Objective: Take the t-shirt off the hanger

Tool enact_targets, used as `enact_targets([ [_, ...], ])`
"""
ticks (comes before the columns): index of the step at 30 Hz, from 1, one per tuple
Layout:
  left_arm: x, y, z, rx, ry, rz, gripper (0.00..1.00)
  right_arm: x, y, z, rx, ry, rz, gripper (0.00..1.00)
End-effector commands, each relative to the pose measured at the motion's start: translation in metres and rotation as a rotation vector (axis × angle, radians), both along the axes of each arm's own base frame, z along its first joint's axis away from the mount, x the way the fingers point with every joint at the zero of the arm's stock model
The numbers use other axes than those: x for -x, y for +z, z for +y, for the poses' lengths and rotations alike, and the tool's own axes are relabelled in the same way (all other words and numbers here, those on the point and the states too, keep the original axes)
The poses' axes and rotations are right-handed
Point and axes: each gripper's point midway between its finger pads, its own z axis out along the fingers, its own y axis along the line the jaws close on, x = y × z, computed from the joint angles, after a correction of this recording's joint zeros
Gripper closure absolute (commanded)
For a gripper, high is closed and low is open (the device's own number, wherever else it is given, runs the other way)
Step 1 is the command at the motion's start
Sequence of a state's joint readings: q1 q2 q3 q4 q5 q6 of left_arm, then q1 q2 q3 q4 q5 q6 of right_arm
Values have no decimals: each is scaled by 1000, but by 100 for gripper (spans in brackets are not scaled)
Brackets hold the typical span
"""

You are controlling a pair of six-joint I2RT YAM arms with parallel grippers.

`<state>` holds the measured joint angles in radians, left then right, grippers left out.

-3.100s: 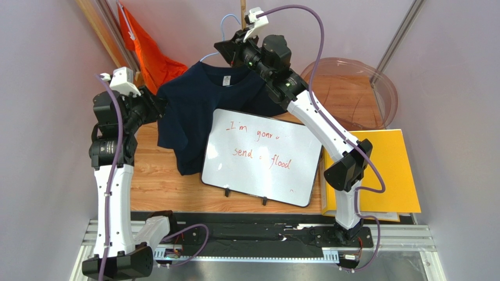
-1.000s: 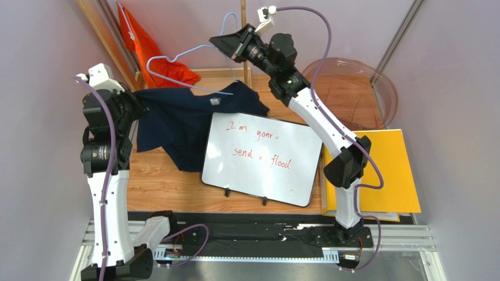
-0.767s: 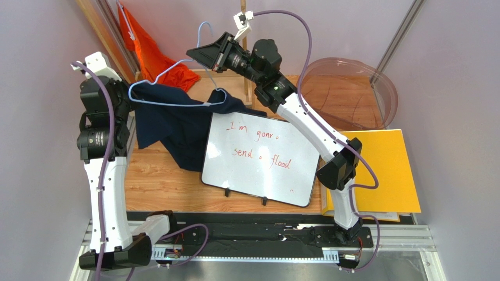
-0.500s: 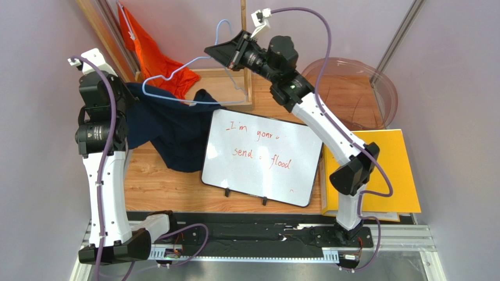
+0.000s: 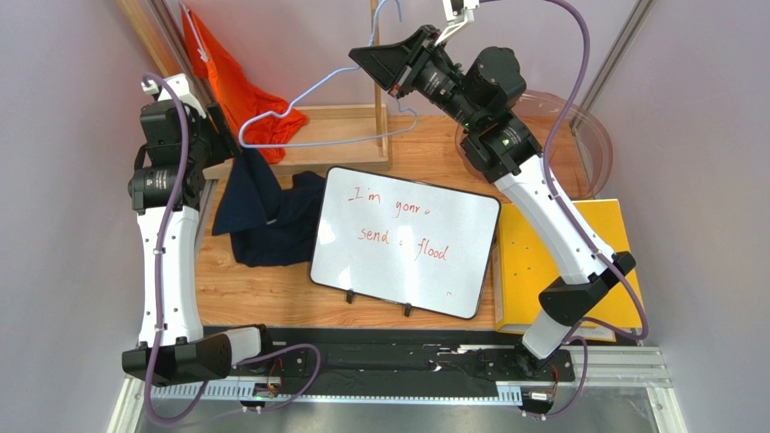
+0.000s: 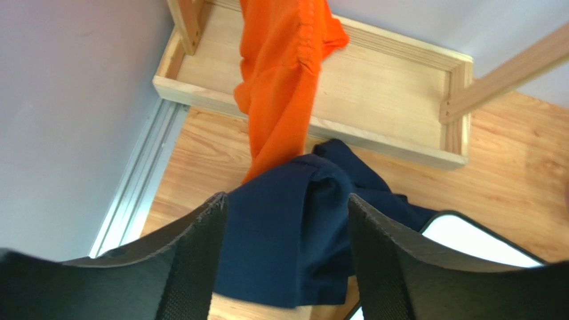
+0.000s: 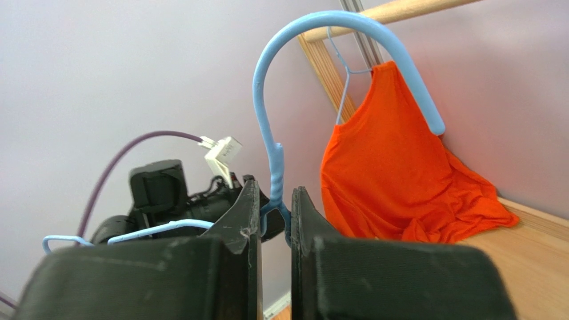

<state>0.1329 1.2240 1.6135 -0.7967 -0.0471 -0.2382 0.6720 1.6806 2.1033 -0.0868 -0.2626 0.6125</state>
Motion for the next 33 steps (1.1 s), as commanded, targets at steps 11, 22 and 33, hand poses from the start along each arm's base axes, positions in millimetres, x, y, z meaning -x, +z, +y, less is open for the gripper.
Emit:
enact_targets([
  [11, 84, 122, -122, 216, -608, -335, 23, 6, -76, 4, 426, 28, -215, 100],
  [22, 128, 94, -226, 586, -1288, -260, 27, 58, -108, -27, 584, 92, -476, 100],
  [33, 170, 62, -284, 644, -1510, -157, 30, 103, -120, -31, 597, 265, -542, 100],
])
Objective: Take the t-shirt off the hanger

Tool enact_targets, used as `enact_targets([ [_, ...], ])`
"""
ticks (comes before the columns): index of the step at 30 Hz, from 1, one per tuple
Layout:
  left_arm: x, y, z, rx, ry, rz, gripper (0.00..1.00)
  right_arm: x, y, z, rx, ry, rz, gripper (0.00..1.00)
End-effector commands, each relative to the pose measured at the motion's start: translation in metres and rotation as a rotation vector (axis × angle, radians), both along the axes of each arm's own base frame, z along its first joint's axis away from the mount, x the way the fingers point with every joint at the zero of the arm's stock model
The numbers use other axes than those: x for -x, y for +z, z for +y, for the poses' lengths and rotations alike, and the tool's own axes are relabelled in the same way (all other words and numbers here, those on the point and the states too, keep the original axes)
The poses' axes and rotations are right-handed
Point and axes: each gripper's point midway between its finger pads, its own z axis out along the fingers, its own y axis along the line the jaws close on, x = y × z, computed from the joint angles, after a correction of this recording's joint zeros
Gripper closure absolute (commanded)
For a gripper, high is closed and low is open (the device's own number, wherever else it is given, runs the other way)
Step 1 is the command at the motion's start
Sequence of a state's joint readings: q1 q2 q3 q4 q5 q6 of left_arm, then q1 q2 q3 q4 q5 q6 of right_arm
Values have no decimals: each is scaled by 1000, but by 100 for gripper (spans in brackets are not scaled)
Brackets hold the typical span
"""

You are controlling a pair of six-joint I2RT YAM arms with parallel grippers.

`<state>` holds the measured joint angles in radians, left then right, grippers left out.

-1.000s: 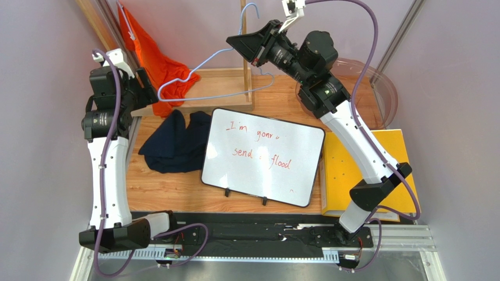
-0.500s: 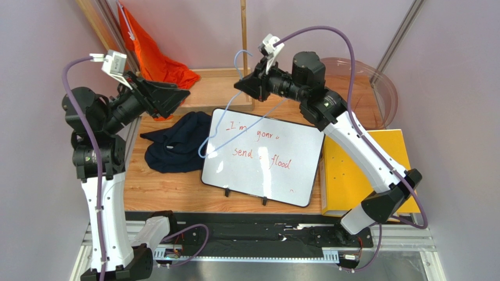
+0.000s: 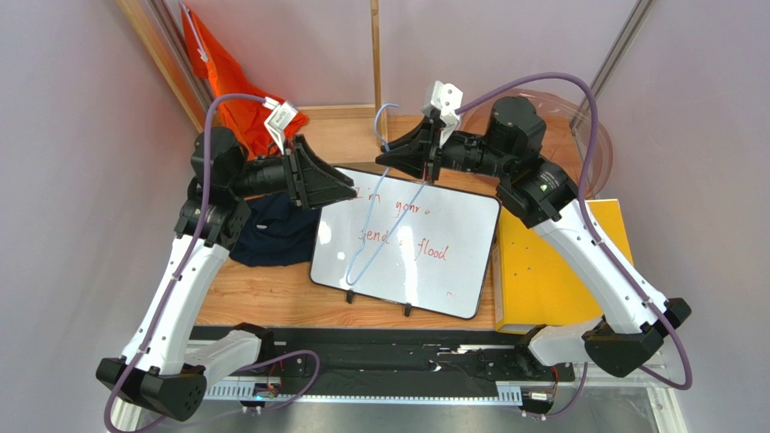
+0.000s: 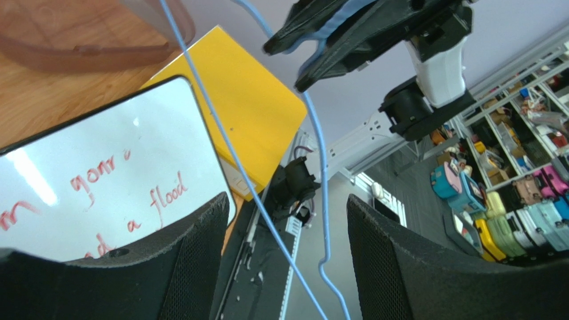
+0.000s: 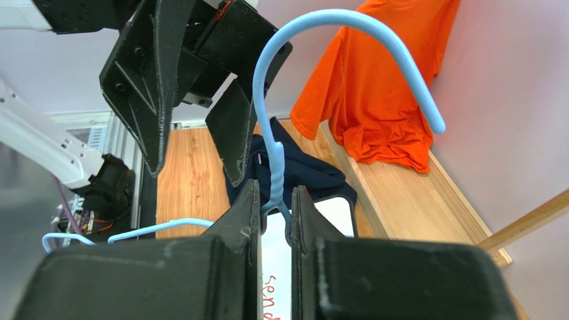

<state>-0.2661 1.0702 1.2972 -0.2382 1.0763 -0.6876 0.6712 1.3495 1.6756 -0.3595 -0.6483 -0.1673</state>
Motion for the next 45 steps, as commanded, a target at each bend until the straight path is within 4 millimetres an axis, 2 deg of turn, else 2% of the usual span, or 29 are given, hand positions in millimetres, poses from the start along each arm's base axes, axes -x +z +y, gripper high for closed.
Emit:
enact_targets([
  [1, 31, 12, -13, 52, -115, -95, 31, 16, 1, -1, 9, 73, -59, 100],
  [5, 39, 9, -23, 59, -163, -67, 37, 16, 7, 3, -11, 92, -69, 100],
  [9, 42, 3, -24, 57, -172, -46, 47, 4, 10, 11, -29, 85, -76, 100],
  [18, 47, -22, -21, 18, -150, -8, 49, -4, 31, 22, -63, 113, -95, 100],
  [23, 59, -29, -17, 29, -161, 0, 57, -6, 36, 21, -69, 138, -93, 100],
  [28, 65, -23, -16, 56, -173, -8, 68, -3, 34, 24, -68, 173, -76, 100],
  [35, 65, -14, -16, 74, -170, 4, 74, 1, 30, 24, -65, 195, -60, 100],
  [39, 63, -9, -16, 87, -153, -14, 100, 1, 28, 25, -66, 195, -49, 100],
  [42, 59, -6, -15, 91, -122, -18, 100, -7, 28, 25, -78, 144, -13, 100],
  [45, 45, -7, -12, 51, -9, -16, 100, -23, 25, 22, -94, 47, 43, 53],
])
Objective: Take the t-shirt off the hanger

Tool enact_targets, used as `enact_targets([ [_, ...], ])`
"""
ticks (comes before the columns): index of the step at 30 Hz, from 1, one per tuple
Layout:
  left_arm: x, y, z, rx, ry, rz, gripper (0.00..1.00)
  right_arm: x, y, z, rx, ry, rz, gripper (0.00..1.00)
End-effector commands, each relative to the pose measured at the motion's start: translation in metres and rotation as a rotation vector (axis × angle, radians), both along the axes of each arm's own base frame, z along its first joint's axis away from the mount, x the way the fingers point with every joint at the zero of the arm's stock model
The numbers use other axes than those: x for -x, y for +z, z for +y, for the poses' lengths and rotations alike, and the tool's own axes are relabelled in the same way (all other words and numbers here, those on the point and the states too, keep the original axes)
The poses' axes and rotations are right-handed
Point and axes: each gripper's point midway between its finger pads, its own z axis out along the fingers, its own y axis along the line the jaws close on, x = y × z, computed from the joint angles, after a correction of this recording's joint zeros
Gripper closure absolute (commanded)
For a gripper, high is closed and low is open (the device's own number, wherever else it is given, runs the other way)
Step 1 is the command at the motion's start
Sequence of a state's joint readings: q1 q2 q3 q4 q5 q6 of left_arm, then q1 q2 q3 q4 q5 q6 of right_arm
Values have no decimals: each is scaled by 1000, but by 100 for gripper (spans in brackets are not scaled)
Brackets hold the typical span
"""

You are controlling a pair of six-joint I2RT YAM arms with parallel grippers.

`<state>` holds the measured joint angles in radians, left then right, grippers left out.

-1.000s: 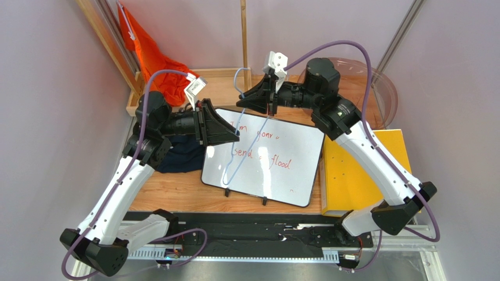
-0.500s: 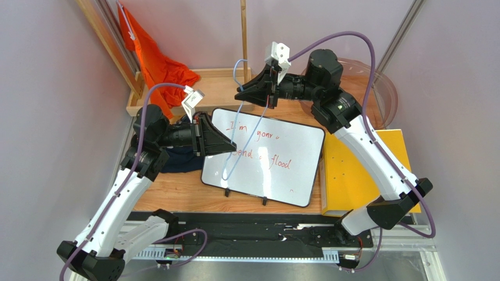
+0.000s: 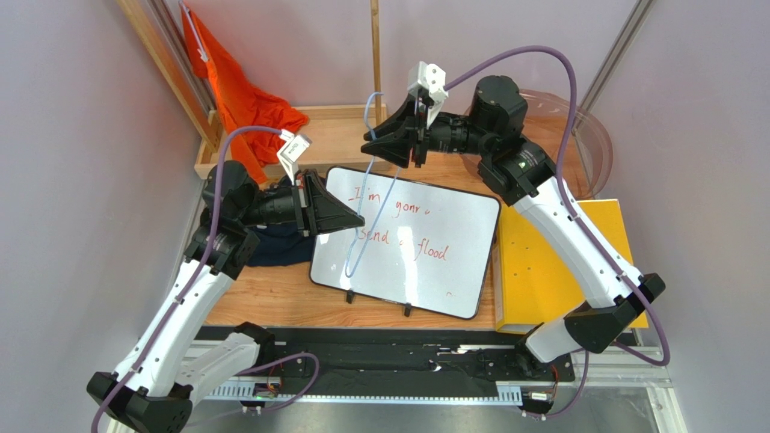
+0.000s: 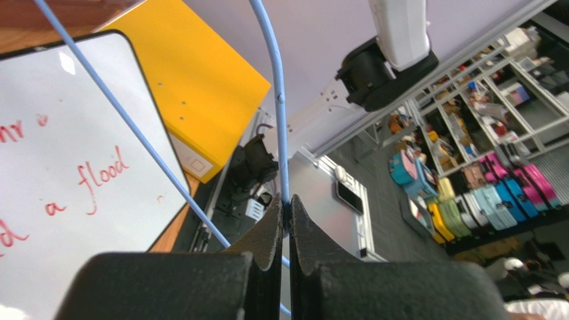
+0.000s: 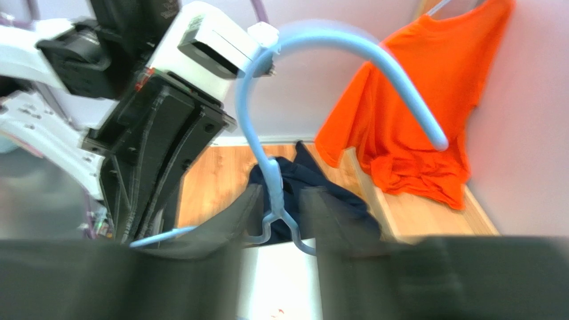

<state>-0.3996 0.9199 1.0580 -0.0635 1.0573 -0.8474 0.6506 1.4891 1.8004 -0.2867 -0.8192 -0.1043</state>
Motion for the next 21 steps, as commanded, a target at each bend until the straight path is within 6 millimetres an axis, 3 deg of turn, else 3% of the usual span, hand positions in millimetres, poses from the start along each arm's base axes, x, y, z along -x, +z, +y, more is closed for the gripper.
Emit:
enact_targets([
  [1, -10, 21, 8, -28, 145, -67, 100, -17, 12, -6, -56, -119, 61, 26],
  [3, -23, 24, 12, -46, 224, -69, 100, -31, 6, -10, -63, -209, 111, 0],
  [7, -46, 34, 16, -69, 328, -62, 100, -62, -2, -33, -77, -473, 250, 0],
  [8, -61, 31, 17, -87, 375, -46, 100, -68, 0, -42, -102, -545, 309, 0],
  [9, -70, 30, 20, -98, 405, -35, 100, -83, 0, -59, -126, -680, 336, 0],
  [13, -105, 44, 31, -50, 464, -9, 100, -98, -20, -121, -149, -980, 479, 0],
  [15, -117, 44, 32, -40, 465, 15, 100, -91, -15, -140, -205, -1007, 525, 0],
  [16, -119, 50, 32, -30, 461, -3, 100, -95, -24, -151, -209, -1030, 543, 0],
  [21, -118, 49, 21, 14, 364, 24, 100, -92, -21, -164, -239, -1004, 539, 0],
])
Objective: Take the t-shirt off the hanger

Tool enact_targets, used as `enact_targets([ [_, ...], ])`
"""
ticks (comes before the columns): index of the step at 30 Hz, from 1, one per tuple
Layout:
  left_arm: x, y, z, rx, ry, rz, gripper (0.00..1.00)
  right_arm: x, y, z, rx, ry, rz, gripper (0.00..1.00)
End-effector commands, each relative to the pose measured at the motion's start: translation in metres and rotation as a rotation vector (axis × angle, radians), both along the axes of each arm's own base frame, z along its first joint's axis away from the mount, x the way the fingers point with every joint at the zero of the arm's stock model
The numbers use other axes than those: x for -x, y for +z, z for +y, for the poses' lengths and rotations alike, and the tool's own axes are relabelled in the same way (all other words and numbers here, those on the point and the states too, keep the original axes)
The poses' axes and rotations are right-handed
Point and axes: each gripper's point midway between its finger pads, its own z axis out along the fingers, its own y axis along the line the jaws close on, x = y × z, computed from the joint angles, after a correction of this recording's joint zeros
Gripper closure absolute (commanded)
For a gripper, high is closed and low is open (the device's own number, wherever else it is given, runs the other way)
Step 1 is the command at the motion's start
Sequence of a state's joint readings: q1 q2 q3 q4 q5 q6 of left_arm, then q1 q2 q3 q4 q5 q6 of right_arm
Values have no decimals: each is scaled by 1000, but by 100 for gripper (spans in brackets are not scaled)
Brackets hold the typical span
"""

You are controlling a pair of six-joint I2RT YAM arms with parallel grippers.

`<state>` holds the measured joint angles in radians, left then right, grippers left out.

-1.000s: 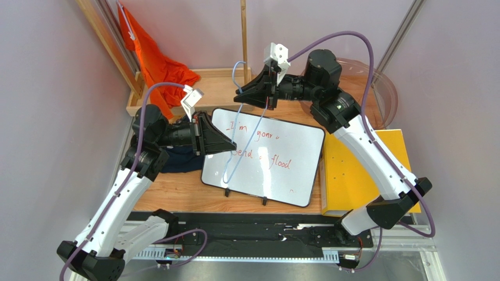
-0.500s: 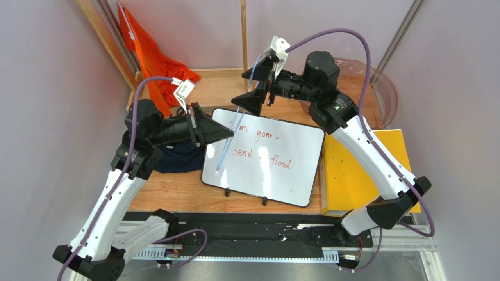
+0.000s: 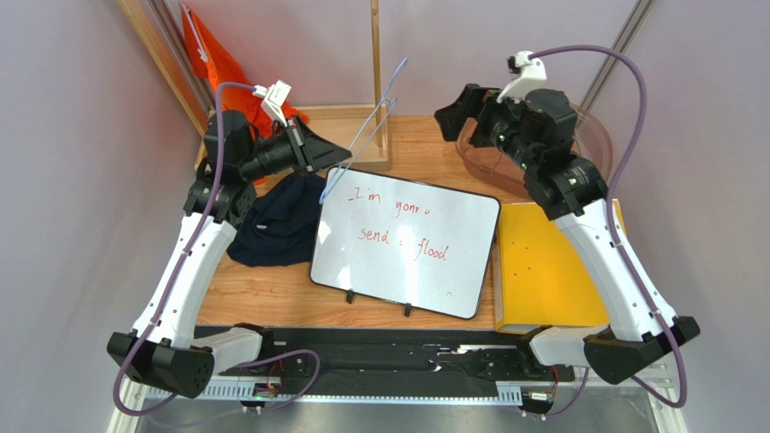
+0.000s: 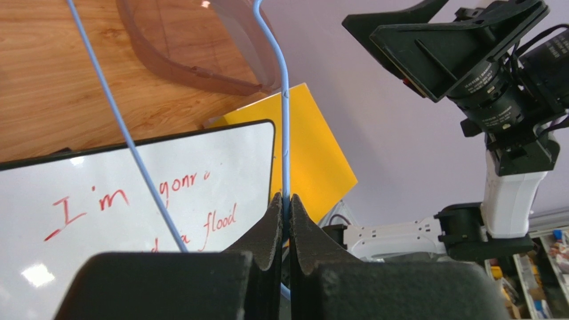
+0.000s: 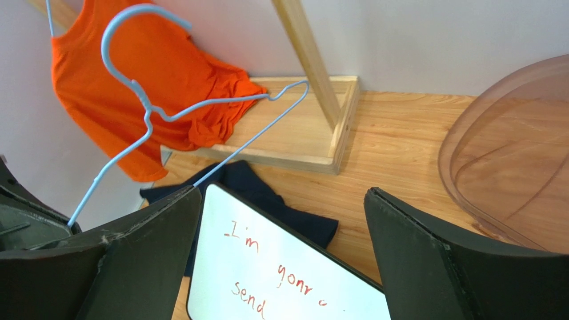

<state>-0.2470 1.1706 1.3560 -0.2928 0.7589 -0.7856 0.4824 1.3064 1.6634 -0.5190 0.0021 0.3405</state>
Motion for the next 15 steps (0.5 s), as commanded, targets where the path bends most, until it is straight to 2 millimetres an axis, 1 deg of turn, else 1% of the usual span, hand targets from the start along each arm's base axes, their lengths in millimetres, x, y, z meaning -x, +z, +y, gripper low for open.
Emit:
enact_targets([
  [1, 12, 32, -6, 74, -68, -93, 100, 7, 14, -16, -69, -46, -3, 0],
  [2, 7, 32, -3, 71, -26, -98, 100, 8, 18, -17, -71, -49, -5, 0],
  [3, 3, 33, 0, 68, -2, -98, 100, 14, 15, -10, -71, 0, 7, 0],
  [4, 2, 39, 2, 79, 16, -108, 100, 18, 18, -9, -78, 14, 2, 0],
  [7, -11, 55, 16, 101, 132, -112, 100, 27, 8, -7, -82, 41, 30, 0],
  [8, -24, 58, 26, 106, 214, -105, 100, 31, 4, -10, -85, 39, 38, 0],
  [9, -26, 66, 32, 117, 253, -108, 100, 35, 2, -9, -86, 46, 47, 0],
  [10, -32, 69, 37, 131, 283, -97, 100, 39, 2, -10, -90, 52, 45, 0],
  [11, -41, 73, 46, 139, 330, -93, 100, 45, 3, -12, -96, 56, 40, 0],
  [12, -42, 86, 50, 153, 346, -106, 100, 49, -2, -14, -91, 58, 48, 0],
  [13, -51, 86, 52, 156, 356, -96, 100, 51, -2, -15, -90, 56, 46, 0],
  [14, -56, 90, 57, 175, 372, -82, 100, 54, -3, -18, -83, 53, 42, 0],
  [15, -56, 104, 58, 192, 372, -106, 100, 59, -2, -23, -80, 40, 34, 0],
])
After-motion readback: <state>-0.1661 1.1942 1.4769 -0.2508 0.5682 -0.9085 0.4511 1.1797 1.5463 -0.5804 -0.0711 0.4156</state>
